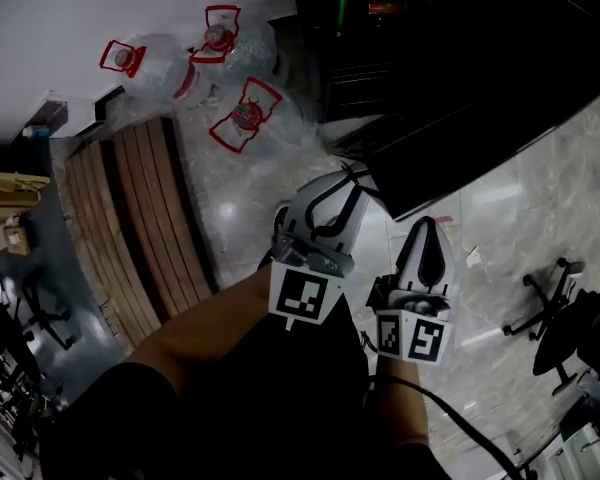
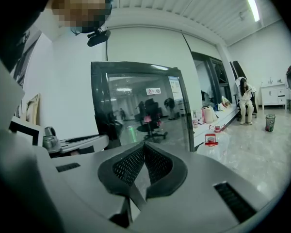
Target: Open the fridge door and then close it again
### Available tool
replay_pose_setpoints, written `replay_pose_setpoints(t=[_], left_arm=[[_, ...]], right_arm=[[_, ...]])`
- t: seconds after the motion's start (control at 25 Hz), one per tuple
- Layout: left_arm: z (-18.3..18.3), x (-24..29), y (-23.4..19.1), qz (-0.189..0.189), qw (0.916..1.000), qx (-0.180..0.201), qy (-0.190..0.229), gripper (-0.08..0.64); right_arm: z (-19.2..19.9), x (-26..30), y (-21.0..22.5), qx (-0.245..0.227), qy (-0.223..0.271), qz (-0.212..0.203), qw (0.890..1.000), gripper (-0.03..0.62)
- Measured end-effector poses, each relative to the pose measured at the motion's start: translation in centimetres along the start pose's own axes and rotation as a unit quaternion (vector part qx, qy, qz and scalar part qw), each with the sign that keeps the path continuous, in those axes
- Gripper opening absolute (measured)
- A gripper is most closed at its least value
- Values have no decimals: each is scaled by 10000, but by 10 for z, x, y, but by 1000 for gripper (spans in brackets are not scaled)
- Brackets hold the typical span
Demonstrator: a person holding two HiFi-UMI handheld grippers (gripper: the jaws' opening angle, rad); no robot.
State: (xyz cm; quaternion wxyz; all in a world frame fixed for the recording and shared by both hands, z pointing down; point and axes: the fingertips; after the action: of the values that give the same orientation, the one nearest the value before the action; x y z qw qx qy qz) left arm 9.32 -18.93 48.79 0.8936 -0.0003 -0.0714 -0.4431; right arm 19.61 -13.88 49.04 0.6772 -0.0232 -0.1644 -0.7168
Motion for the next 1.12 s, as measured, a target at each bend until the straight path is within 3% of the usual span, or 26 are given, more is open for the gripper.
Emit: replay_pose_setpoints(t=[0.2,0.36,0.48,0.72,0.84,1.12], left_arm=[[0,25,-56,-197,9996,163,75,66],[7,48,-96,-371,9991,-192,-85,75],[5,55,-104,-282,9996,-18,-5,78],[0,38,-108,-698,9968,-391,33,61],[-26,5,-91,-602,9973,-412,68,12],[-110,-79,-68,-252,9985,-492,39,6]], right_arm=[[-5,28,-20,-3,-24,-253,9997,15],[-8,43,-25,-29,-37,-357,9994,15],[-7,48,-26,-23,-43,-380,9993,15],[-18,42,-35,35,18,-434,9991,15],[-44,25,-56,-2,126,-613,9980,15],[-111,-27,-126,-213,423,-1215,9915,15]])
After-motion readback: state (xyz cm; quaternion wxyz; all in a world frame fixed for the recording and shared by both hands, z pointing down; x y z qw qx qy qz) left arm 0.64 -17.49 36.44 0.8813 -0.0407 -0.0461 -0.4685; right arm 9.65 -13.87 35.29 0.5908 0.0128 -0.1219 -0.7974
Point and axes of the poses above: the fingertips, and each gripper's own axes: x forward along the fingers, y to its right, z out of its underside, and after that the axes turned 2 degrees about x, right-handed
